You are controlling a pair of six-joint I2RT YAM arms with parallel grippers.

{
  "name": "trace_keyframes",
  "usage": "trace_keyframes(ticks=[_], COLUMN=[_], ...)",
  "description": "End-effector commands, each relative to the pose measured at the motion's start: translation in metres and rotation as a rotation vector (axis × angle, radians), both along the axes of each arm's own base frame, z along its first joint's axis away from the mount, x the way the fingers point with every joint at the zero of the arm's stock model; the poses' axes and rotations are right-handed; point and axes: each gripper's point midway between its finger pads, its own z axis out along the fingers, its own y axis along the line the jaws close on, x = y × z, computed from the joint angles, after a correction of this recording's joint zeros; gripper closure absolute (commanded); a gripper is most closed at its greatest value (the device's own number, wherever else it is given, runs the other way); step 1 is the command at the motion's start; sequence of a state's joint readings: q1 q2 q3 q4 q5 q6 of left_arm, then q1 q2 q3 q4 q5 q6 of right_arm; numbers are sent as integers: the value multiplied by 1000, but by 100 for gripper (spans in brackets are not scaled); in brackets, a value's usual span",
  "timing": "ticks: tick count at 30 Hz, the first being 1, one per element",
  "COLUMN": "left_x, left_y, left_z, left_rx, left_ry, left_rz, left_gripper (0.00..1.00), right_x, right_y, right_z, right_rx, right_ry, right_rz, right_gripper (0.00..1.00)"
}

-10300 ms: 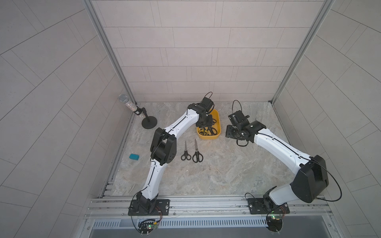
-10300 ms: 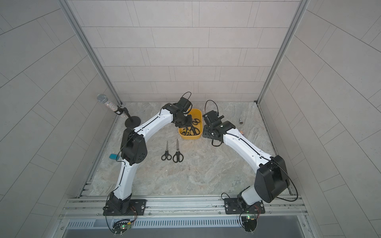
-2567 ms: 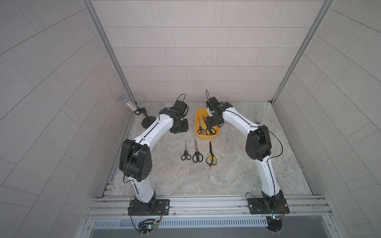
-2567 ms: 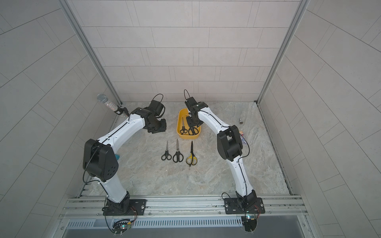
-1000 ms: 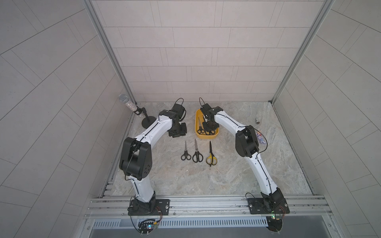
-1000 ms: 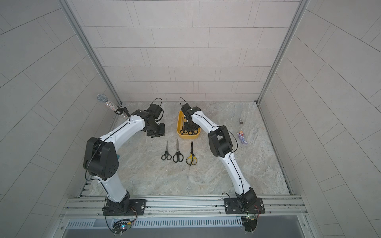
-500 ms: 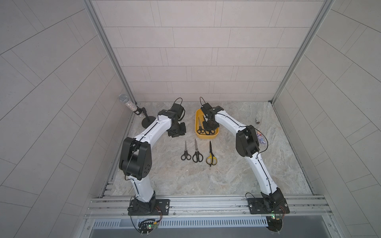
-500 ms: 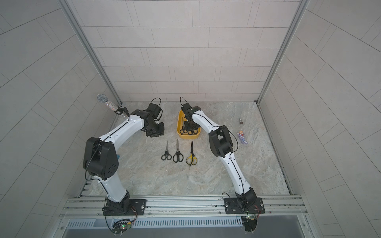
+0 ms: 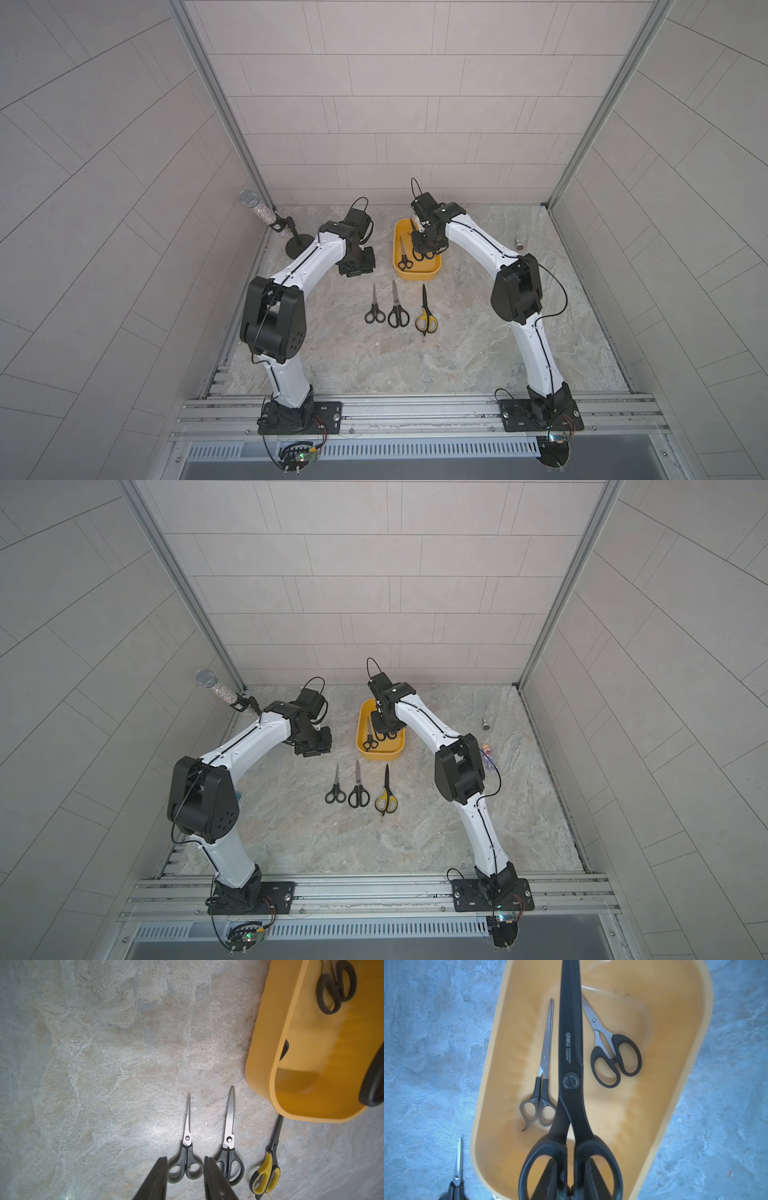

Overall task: Take the scissors out of the storage box
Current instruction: Pick up the scissors from the storage box, then place the scissors at the center of the board.

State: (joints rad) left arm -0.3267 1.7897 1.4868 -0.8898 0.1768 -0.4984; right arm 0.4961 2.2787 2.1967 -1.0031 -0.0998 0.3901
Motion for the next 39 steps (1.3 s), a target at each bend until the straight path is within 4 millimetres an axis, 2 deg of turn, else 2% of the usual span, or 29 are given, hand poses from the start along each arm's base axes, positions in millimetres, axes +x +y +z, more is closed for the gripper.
trace_keyframes(ticks=[1, 8, 19, 30, 39], left_x=[-1, 3, 8, 3, -5], left_y=[2, -1, -9, -27, -25], left_z=[10, 14, 22, 23, 24], left_rx=[-13, -23, 19, 36, 55], left_ry=[-22, -42, -74, -76, -84], left_rz=[10, 12, -38, -88, -97], left_gripper=[65, 65, 65, 65, 65], right_x=[-9, -30, -67, -110, -141], right_y=[-5, -19, -53, -85, -100], right_z=[28, 46, 56, 42, 11], right_rx=[3, -6, -51, -74, -71], right_ry=[-46, -63, -79, -67, -19], right_rz=[-19, -40, -86, -158, -199], right_gripper=[100, 100, 100, 100, 100])
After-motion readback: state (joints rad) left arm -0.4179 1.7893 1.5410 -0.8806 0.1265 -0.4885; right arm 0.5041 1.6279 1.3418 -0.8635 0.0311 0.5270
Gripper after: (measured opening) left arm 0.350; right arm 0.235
